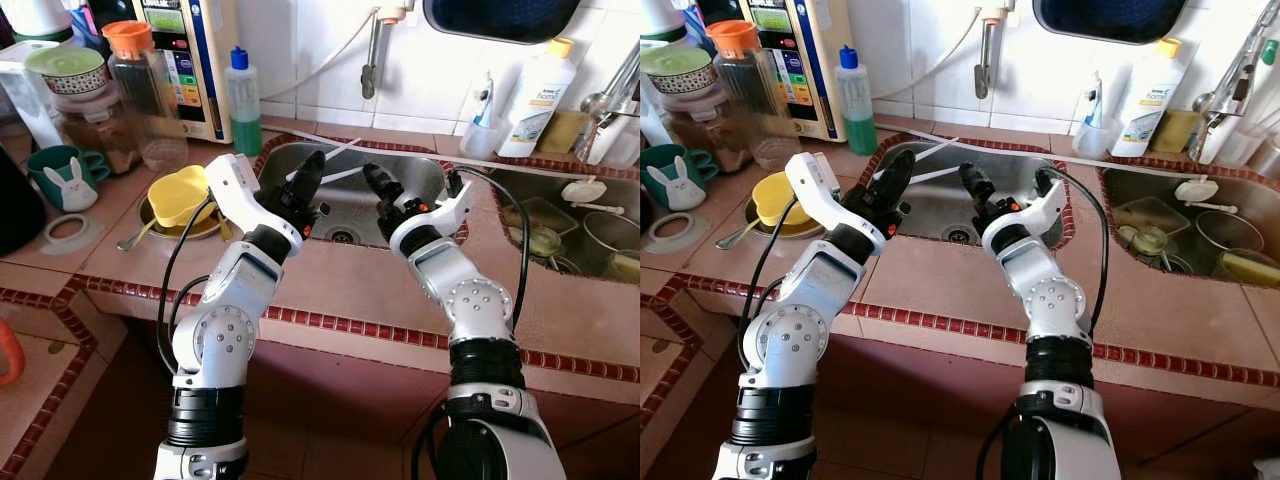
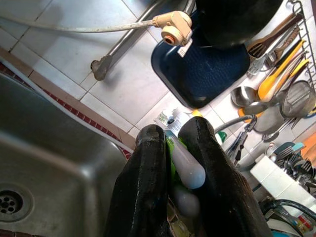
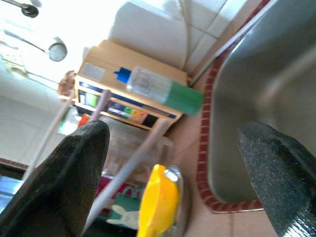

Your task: Kitchen organization

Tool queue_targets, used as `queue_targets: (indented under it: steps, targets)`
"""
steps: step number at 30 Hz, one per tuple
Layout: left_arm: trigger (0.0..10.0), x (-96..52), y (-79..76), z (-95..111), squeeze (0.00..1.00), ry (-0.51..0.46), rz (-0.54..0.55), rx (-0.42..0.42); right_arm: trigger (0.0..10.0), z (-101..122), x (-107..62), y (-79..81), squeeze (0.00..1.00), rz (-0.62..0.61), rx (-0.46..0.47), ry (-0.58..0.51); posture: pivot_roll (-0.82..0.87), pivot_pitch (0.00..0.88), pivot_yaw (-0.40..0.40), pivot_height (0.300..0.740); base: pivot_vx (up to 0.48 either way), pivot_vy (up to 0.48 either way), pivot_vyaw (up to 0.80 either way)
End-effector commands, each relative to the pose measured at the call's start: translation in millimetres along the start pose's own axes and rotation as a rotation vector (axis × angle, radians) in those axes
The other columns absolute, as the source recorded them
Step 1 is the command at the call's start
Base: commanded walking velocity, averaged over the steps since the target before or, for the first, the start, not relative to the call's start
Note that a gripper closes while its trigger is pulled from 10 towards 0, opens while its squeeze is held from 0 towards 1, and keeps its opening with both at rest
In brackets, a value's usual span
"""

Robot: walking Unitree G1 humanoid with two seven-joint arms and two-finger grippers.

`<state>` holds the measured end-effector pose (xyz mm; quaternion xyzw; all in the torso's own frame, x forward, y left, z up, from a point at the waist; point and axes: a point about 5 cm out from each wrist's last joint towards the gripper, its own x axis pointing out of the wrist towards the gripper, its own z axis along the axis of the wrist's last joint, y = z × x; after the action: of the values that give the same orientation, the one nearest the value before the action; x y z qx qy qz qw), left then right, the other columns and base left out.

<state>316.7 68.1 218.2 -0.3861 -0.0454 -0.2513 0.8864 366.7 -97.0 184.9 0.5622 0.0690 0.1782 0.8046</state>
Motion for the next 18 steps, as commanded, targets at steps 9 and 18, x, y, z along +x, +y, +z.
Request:
queue_targets:
  steps: [9, 18]
  targets:
    - [10.0, 5.2, -10.9, -6, 0.0, 0.004, -0.021, -0.036, 10.0, -34, 10.1, 26.6, 0.0, 0.109, 0.131, 0.106, 0.06, 0.02, -0.026, 0.74, 0.0, 0.0, 0.0]
    - [10.0, 6.1, -12.9, -9, 0.0, 0.017, -0.027, -0.039, 0.0, -41, 11.2, 31.1, 0.0, 0.148, 0.161, 0.124, 0.06, 0.019, -0.024, 0.74, 0.0, 0.0, 0.0]
